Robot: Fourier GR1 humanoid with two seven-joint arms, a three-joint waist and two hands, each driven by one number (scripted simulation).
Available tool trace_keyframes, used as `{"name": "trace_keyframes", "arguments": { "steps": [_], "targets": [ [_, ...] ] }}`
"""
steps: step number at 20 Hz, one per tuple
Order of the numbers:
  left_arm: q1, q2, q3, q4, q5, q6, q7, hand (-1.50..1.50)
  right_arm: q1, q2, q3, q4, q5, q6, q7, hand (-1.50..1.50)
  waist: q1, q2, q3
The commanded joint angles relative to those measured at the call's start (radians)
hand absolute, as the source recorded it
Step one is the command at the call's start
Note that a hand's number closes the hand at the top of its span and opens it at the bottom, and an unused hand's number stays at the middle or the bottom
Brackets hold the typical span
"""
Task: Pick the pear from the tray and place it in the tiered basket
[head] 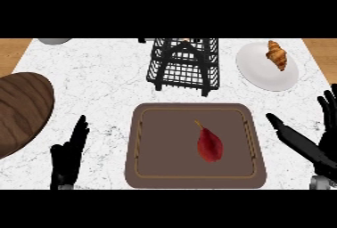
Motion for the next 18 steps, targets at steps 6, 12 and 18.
{"name": "trace_keyframes", "arguments": {
  "steps": [6,12,18],
  "targets": [
    [-0.011,0.006,-0.006,-0.002,-0.018,0.003,0.031,0.0,0.15,-0.239,0.246,-0.188,0.219,0.221,0.488,-1.5,0.022,0.001,-0.007],
    [-0.025,0.018,0.002,0.015,-0.01,-0.03,0.016,0.0,0.077,-0.415,0.316,-0.293,0.405,0.415,0.832,-1.5,0.034,0.003,-0.007],
    [0.029,-0.013,-0.035,-0.026,-0.031,-0.017,0.007,0.0,-0.114,-0.3,0.495,-0.371,0.649,0.528,1.241,-1.5,0.047,0.0,-0.002]
  ]
}}
